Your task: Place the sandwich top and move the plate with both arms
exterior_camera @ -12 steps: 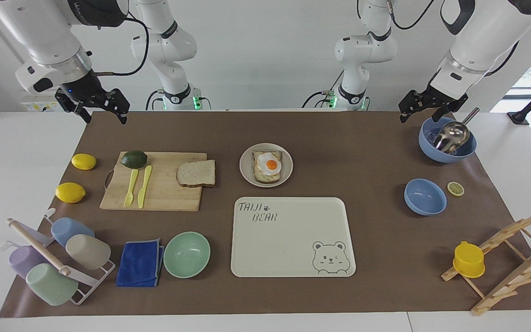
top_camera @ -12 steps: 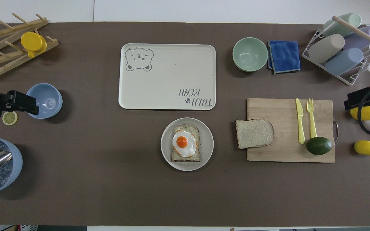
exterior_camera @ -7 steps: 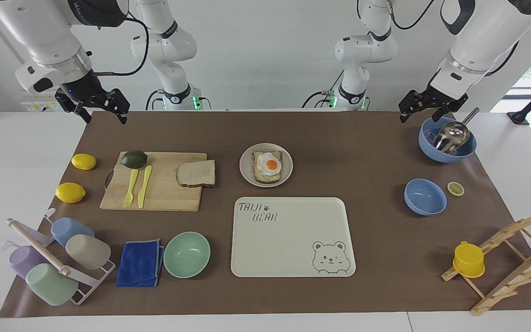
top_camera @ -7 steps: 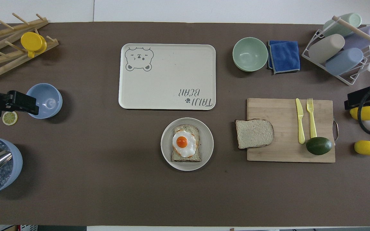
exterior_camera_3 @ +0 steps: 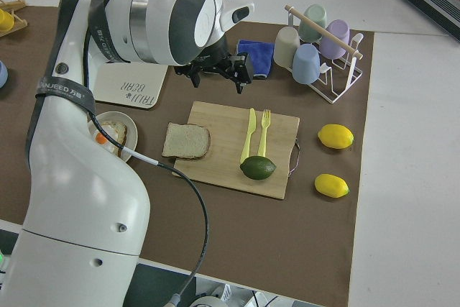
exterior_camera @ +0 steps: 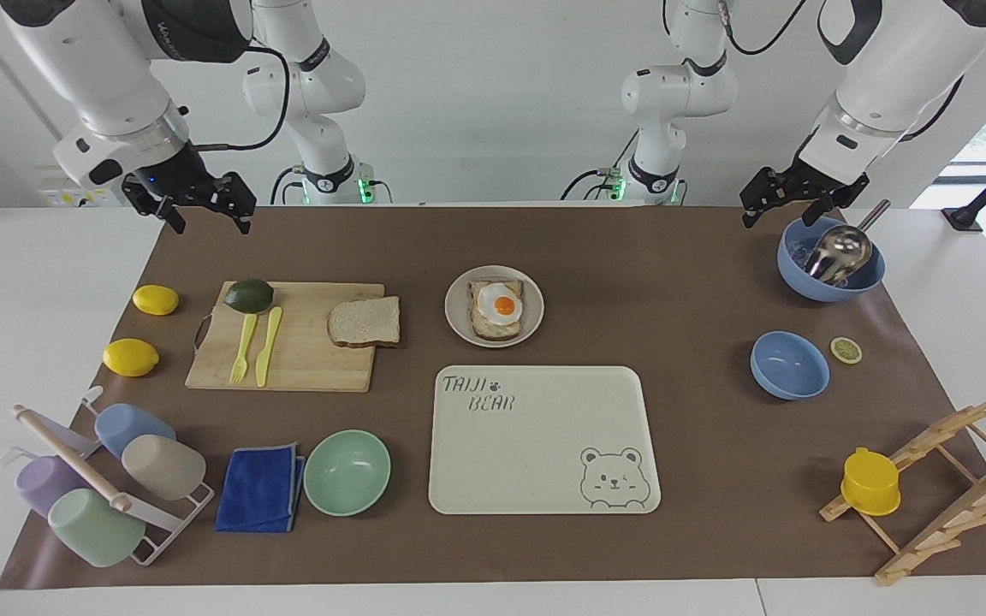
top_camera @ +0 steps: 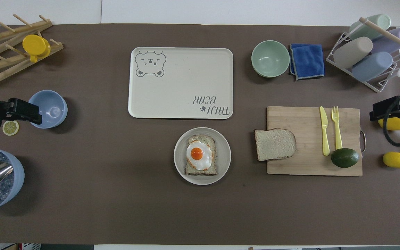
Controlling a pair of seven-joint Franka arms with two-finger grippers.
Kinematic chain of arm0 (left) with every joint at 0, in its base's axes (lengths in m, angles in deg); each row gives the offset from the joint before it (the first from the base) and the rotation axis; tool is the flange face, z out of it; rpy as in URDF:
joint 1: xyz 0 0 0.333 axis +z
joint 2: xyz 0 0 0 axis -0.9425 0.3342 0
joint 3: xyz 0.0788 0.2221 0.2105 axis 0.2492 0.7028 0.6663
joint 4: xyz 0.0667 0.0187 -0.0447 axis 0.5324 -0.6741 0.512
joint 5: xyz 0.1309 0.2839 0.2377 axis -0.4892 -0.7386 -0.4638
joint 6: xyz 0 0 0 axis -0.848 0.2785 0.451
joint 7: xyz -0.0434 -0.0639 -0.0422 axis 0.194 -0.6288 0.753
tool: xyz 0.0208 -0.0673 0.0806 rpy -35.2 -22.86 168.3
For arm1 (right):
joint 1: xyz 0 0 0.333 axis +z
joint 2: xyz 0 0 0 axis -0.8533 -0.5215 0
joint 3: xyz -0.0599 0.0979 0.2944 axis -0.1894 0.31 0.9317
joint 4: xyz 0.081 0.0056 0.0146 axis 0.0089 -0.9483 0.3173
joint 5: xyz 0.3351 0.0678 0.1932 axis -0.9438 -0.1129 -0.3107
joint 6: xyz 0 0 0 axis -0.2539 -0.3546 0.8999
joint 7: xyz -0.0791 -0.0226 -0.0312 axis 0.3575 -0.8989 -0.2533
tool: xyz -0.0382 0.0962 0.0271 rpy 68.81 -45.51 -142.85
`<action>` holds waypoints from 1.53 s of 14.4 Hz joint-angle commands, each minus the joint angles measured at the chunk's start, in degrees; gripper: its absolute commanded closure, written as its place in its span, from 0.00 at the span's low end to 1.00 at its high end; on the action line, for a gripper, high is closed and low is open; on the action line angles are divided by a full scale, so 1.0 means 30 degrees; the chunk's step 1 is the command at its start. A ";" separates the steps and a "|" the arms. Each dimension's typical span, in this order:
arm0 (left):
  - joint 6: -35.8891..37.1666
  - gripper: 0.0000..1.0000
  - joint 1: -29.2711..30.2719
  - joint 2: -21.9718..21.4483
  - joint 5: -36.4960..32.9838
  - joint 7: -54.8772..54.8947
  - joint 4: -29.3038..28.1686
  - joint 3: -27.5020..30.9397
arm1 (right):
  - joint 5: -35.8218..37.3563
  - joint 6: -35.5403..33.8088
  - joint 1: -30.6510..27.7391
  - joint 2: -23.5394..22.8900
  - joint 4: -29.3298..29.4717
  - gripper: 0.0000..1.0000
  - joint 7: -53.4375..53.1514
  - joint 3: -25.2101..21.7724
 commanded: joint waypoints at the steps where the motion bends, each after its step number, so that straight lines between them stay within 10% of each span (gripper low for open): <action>1: -0.0069 0.00 0.0217 -0.0438 -0.0136 0.0127 -0.0401 -0.0146 | 0.0117 0.0962 0.1390 0.0130 -0.1089 0.00 -0.0889 0.0213; 12: -0.0069 0.00 0.0246 -0.0438 -0.0136 0.0127 -0.0401 -0.0146 | 0.3283 0.4386 0.9069 -0.6782 -0.2553 0.00 -1.1141 0.0330; 22: -0.0069 0.00 0.0246 -0.0438 -0.0136 0.0127 -0.0372 -0.0146 | 0.5773 0.6412 0.9395 -0.6671 -0.6010 0.04 -1.1032 0.0330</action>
